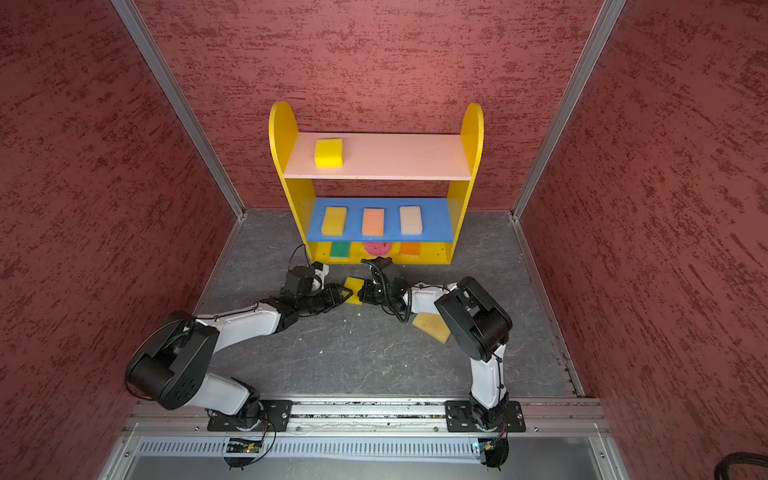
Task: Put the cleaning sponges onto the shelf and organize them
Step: 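Grasp the small yellow sponge with the right gripper beside the left gripper, then lift the small yellow sponge shelfward with the right gripper while the left rises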
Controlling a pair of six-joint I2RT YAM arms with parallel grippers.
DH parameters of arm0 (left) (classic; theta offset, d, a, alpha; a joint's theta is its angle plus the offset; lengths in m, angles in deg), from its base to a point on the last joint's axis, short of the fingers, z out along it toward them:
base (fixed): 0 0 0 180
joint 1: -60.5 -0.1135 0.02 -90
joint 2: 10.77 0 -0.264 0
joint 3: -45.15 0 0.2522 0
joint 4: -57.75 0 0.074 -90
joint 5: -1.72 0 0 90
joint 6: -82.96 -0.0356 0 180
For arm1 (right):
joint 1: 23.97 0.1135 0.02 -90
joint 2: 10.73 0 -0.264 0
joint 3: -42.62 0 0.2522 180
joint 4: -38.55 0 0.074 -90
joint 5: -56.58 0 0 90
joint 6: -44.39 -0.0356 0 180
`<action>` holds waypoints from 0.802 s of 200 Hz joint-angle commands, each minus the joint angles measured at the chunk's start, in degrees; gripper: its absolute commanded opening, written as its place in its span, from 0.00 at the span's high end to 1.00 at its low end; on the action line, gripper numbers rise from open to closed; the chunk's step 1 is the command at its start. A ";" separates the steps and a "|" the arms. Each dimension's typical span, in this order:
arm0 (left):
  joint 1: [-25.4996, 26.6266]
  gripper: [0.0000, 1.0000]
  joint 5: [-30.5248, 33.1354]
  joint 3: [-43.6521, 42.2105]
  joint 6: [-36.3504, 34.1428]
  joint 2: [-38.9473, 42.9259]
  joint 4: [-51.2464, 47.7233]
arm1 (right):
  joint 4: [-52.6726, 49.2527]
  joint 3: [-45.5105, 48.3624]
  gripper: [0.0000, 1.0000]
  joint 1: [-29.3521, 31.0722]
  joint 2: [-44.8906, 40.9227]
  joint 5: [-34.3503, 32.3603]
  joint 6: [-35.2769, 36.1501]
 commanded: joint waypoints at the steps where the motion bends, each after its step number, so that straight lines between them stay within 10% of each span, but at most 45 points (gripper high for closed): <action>1: 0.50 0.43 2.90 3.17 -2.76 6.85 -7.26 | -6.93 -0.12 1.00 0.13 -7.97 -4.22 3.96; 82: -0.07 0.39 14.45 13.14 -11.30 30.65 -27.56 | -26.06 -8.07 1.00 0.13 -25.74 -15.62 12.05; 160: -2.27 0.37 19.53 25.35 -17.30 36.46 -37.80 | -40.16 -25.39 1.00 0.13 -29.30 -23.63 20.41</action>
